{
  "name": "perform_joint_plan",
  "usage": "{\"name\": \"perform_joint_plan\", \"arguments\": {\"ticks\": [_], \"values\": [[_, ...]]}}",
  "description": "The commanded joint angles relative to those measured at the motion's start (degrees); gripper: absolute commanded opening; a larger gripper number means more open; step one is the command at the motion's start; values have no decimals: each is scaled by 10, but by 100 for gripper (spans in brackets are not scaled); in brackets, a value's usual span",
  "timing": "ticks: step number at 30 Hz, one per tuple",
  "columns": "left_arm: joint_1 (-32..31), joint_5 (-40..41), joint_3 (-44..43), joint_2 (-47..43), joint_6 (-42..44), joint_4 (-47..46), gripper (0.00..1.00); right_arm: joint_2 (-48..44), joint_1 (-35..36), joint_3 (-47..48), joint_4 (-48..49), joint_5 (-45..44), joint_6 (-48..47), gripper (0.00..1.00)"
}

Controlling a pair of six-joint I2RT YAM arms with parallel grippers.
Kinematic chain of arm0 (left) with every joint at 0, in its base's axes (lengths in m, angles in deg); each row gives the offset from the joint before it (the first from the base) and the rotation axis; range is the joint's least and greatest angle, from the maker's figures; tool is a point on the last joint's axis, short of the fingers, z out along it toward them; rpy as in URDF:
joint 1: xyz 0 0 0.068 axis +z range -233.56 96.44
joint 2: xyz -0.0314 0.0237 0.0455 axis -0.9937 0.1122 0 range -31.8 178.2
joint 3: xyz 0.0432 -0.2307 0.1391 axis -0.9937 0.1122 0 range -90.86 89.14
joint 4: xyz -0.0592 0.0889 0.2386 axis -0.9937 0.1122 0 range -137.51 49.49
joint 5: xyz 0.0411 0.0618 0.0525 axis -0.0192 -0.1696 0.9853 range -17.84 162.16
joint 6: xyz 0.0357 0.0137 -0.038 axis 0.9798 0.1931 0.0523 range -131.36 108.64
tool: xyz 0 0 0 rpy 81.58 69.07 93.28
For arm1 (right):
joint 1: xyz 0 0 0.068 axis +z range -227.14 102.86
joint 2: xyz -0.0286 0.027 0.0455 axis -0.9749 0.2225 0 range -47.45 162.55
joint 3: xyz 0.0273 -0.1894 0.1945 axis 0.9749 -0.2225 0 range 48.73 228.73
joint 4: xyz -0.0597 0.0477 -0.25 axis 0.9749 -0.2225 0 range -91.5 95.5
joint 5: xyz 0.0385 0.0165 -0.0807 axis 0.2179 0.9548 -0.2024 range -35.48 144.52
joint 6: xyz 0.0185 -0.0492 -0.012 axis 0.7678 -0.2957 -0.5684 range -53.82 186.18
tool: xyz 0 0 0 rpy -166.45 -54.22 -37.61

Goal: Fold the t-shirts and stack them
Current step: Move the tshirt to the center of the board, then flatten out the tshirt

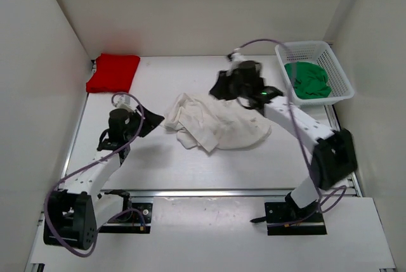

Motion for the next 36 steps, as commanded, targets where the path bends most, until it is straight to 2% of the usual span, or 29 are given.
{"name": "perform_joint_plan", "arguments": {"ticks": [1, 2, 3, 4, 6, 8, 11, 13, 16, 20, 21, 24, 25, 28, 32, 34, 36], "values": [[-81, 40, -25, 32, 22, 4, 64, -133, -76, -114, 150, 20, 70, 30], [-131, 74, -33, 42, 40, 8, 64, -165, -86, -177, 162, -15, 75, 25], [-190, 94, -46, 56, 45, 22, 64, -197, -97, -201, 166, -54, 79, 17], [-220, 144, -53, 63, 58, 28, 64, -214, -104, -255, 172, -63, 81, 12], [-301, 162, -62, 100, 58, 26, 65, -276, -154, -346, 180, -71, 103, 11], [-326, 162, -57, 121, 40, 17, 65, -320, -195, -405, 178, -69, 115, 11], [-328, 162, -36, 146, 16, -26, 65, -387, -243, -487, 185, -54, 138, 18], [-329, 171, -31, 159, 8, -49, 66, -434, -263, -518, 189, -53, 145, 29], [-324, 156, -33, 182, -4, -88, 67, -453, -298, -566, 187, -42, 156, 38], [-329, 143, -70, 244, -14, -97, 67, -452, -345, -602, 186, -19, 171, 44], [-332, 141, -75, 250, -10, -100, 66, -459, -350, -610, 186, -27, 170, 46], [-321, 133, -84, 279, -17, -112, 56, -447, -351, -621, 203, -67, 170, 54], [-315, 129, -88, 284, -19, -117, 53, -427, -351, -622, 217, -52, 172, 56], [-307, 131, -103, 294, -19, -119, 46, -350, -367, -605, 265, -6, 177, 55], [-304, 142, -125, 292, -5, -115, 33, -284, -356, -588, 324, -3, 187, 55], [-304, 145, -127, 296, -5, -117, 27, -251, -357, -574, 339, -2, 183, 50], [-294, 136, -136, 312, -3, -120, 22, -214, -363, -564, 355, 21, 191, 36]]}}
